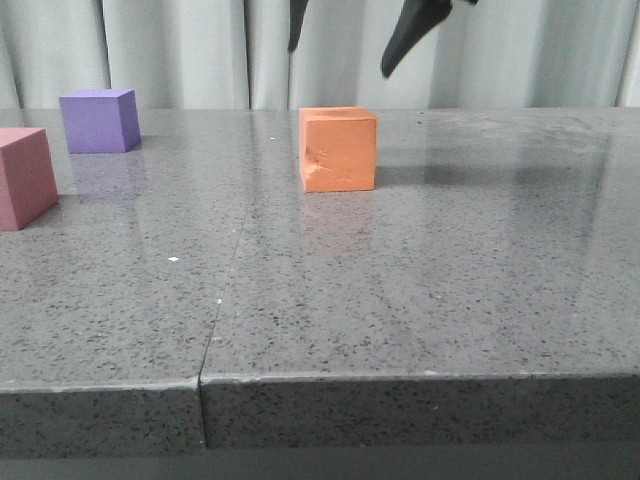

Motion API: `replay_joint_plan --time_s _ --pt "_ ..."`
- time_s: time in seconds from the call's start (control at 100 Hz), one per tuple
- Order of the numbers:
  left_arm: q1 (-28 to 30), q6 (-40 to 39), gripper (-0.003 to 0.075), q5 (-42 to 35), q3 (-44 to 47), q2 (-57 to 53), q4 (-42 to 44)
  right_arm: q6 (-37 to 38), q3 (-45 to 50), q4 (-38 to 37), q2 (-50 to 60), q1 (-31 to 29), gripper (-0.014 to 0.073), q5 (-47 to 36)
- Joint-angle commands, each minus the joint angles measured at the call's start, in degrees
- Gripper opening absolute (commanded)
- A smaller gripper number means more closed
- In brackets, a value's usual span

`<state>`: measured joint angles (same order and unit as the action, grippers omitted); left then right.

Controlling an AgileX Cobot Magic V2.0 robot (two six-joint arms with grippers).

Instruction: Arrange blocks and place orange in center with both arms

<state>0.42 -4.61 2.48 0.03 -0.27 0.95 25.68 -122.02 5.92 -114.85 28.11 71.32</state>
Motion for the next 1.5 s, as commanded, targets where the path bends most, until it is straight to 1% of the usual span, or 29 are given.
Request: replay_joint_plan --time_s 0.0,0.07,0.14,0.19,0.21,0.26,0.28,0.33,0.4,0.43,0.47,0.65,0.8,0.9,1.1,1.219,1.489 --pt "0.1 -0.1 -0.002 -4.6 2.3 -1.6 0.0 -1.7 -1.9 -0.8 5.3 -0.4 0.0594 5.1" --pt "0.1 -0.1 -0.002 -4.6 2.3 -1.6 0.0 -1.7 -1.9 -0.8 6.6 -0.5 0.0556 5.1" --pt "0.1 -0.1 -0.002 -4.6 2.3 -1.6 0.0 -2.2 -1.8 -0.8 7.9 -1.1 0.0465 5.1" --pt "0.1 -0.1 -0.002 -4.6 2.3 -1.6 0.0 -2.5 -1.7 -0.8 8.9 -1.7 0.036 5.2" --pt "0.1 -0.1 -0.002 -4.6 2.3 -1.6 0.0 -2.6 -1.7 -0.8 9.1 -2.1 0.0332 5.2" --pt "0.1 -0.1 -0.002 -4.6 2.3 -1.6 0.0 -3.2 -1.7 -0.8 10.1 -2.8 0.0213 5.2" --pt "0.1 -0.1 -0.002 -4.6 2.3 -1.6 0.0 -3.5 -1.5 -0.8 10.3 -3.1 0.0183 5.2" --pt "0.1 -0.1 -0.002 -4.6 2.3 -1.6 0.0 -4.1 -1.1 -1.0 11.4 -3.9 0.0072 5.2" --pt "0.1 -0.1 -0.002 -4.6 2.3 -1.6 0.0 -4.2 0.1 -1.8 12.9 -4.9 -0.0043 5.2" --pt "0.1 -0.1 -0.002 -4.6 2.3 -1.6 0.0 -4.2 0.9 -2.2 13.5 -5.3 -0.0074 5.1" --pt "0.1 -0.1 -0.002 -4.6 2.3 -1.6 0.0 -4.2 1.8 -2.9 14.5 -5.9 -0.0063 5.1" --pt "0.1 -0.1 -0.002 -4.6 2.3 -1.6 0.0 -4.3 8.3 -5.6 19.4 -7.8 -0.0068 5.1" --pt "0.1 -0.1 -0.002 -4.6 2.3 -1.6 0.0 -4.3 14.8 -9.1 24.4 -7.8 -0.0067 5.1" --pt "0.1 -0.1 -0.002 -4.6 2.3 -1.6 0.0 -4.3 19.9 -10.8 28.2 -7.8 -0.0067 3.5" --pt "0.1 -0.1 -0.002 -4.6 2.3 -1.6 0.0 -4.3 29.0 -11.5 37.0 -7.8 -0.0067 -2.6" --pt "0.1 -0.1 -0.002 -4.6 2.3 -1.6 0.0 -4.3 35.1 -13.2 42.9 -7.8 -0.0067 -7.6" --pt "0.1 -0.1 -0.002 -4.6 2.3 -1.6 0.0 -4.3 51.7 -14.2 57.2 -7.8 -0.0067 -19.2"
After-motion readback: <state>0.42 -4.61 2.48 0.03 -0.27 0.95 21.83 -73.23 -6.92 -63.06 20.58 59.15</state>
